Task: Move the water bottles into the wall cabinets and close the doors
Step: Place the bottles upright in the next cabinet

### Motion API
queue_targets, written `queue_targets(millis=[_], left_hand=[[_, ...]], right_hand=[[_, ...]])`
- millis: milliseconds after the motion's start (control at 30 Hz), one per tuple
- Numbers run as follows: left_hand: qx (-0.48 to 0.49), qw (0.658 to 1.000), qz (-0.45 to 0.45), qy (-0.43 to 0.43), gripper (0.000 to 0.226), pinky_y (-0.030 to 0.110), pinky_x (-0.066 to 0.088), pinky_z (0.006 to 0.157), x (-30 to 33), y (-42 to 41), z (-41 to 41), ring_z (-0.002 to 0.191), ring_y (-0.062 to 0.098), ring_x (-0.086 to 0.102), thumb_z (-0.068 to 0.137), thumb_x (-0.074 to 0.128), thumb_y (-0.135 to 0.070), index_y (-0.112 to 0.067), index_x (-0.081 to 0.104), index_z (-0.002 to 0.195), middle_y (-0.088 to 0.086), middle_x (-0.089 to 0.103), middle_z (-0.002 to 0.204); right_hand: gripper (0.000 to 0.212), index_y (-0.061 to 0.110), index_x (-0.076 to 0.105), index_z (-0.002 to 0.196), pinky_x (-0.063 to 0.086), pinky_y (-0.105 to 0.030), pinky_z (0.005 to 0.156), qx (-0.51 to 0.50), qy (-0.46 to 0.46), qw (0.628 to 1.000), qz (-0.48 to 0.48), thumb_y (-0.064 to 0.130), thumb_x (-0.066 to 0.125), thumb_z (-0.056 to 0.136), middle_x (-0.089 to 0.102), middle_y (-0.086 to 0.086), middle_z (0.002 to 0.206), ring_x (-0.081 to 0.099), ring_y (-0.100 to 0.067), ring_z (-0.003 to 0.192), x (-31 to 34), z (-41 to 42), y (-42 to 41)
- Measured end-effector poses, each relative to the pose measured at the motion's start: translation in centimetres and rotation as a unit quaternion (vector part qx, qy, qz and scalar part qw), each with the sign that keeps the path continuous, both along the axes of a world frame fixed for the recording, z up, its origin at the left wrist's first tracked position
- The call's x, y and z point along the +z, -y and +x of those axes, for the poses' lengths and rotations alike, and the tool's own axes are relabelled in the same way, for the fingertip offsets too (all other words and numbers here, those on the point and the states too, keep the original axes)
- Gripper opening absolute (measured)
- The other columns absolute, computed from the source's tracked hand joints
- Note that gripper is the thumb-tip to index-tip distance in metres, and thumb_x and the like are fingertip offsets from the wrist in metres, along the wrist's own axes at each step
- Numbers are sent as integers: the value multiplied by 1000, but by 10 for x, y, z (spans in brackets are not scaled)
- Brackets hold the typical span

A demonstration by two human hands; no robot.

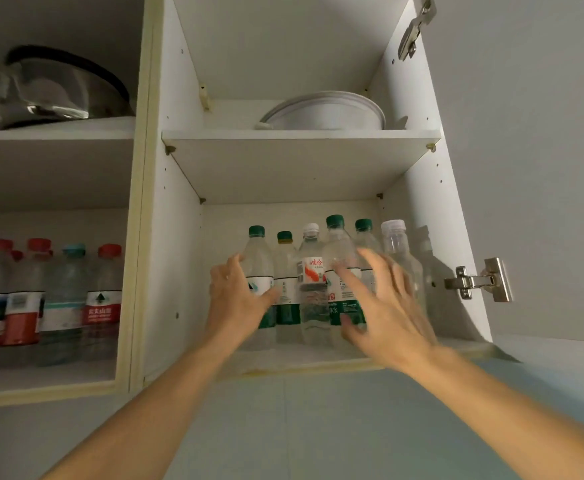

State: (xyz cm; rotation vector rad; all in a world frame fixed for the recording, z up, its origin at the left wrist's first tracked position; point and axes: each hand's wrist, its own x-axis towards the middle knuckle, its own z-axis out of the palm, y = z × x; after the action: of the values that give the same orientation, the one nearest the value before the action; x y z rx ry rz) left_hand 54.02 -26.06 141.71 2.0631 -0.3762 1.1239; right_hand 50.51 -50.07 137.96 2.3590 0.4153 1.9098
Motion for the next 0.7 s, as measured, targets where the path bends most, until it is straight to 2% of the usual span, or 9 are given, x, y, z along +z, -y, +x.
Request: queue_targets(millis=[67, 133, 200, 267, 433, 567, 700], left_hand=[[11, 999, -10, -46, 100, 48, 46, 107, 1, -3, 18, 130, 32, 45, 77, 85, -39, -20, 23, 153, 12, 30, 148], [9, 998, -21, -65, 105, 48, 48, 104, 0, 2, 34, 125, 33, 48, 75, 87, -35, -20, 19, 154, 14, 33, 144], [2, 997, -18, -69, 108, 43, 54, 90, -2, 5, 46, 111, 28, 53, 77, 87, -31, -22, 13, 154, 13, 39, 137], [-7, 997, 3, -71, 109, 38, 56, 81, -3, 5, 54, 100, 22, 58, 78, 86, -27, -24, 8, 153, 11, 47, 130], [-47, 997, -3, -66, 107, 50, 59, 87, -6, -1, 60, 102, 27, 66, 79, 85, -19, -29, 8, 153, 12, 57, 126], [-42, 997, -4, -59, 106, 51, 58, 87, -9, -1, 64, 101, 29, 66, 81, 83, -17, -26, 7, 154, 13, 56, 125], [-37, 997, -2, -60, 107, 52, 58, 88, -11, -5, 66, 102, 29, 64, 80, 84, -18, -31, 7, 153, 12, 54, 125]], right_hand=[[83, 30, 43, 147, 21, -56, 121, -20, -25, 994, -106, 51, 74, 73, 28, -12, 158, 23, -37, 147, 13, 8, -12], [63, 26, 57, 135, 17, -59, 122, -39, -22, 978, -205, 50, 70, 78, 38, -10, 154, 27, -37, 147, 25, 17, -23], [49, 22, 64, 126, 9, -60, 123, -82, -34, 956, -280, 48, 66, 86, 45, -10, 151, 27, -36, 149, 35, 26, -32], [43, 19, 67, 124, -5, -59, 123, -135, -54, 934, -328, 48, 55, 94, 46, -10, 150, 20, -34, 151, 42, 36, -37], [53, 24, 57, 140, -20, -57, 119, -172, -82, 913, -360, 54, 38, 101, 36, -7, 160, 9, -30, 155, 50, 51, -34], [55, 33, 51, 144, -16, -61, 118, -182, -73, 907, -374, 60, 33, 100, 32, -6, 162, 5, -32, 155, 47, 56, -29], [53, 37, 49, 145, -11, -64, 118, -186, -62, 902, -385, 61, 33, 100, 33, -7, 160, 6, -36, 155, 45, 55, -22]])
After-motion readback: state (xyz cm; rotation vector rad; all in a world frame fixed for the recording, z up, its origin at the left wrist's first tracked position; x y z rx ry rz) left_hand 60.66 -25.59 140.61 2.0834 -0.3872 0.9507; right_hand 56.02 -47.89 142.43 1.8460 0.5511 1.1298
